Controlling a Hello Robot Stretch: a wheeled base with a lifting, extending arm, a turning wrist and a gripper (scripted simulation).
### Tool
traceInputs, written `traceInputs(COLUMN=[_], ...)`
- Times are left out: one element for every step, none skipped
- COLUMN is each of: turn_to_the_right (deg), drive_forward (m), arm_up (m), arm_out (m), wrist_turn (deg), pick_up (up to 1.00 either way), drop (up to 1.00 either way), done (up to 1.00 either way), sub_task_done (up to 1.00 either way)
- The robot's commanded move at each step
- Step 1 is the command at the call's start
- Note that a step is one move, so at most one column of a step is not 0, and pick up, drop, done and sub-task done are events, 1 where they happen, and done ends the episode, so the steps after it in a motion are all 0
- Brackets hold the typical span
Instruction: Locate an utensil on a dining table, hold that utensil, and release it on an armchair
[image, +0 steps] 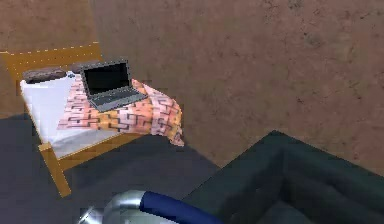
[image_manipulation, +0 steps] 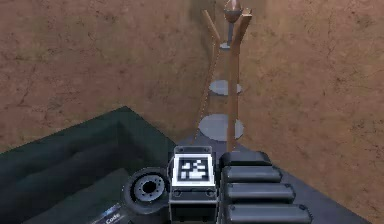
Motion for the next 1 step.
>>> traceInputs(turn_to_the_right=[45.0], drive_forward=[0.00], arm_up=[0.00], arm_out=[0.00], wrist_turn=[0.0], pick_up=[0.00], drop=[0.00], done=[0.00], sub_task_done=[0.00])
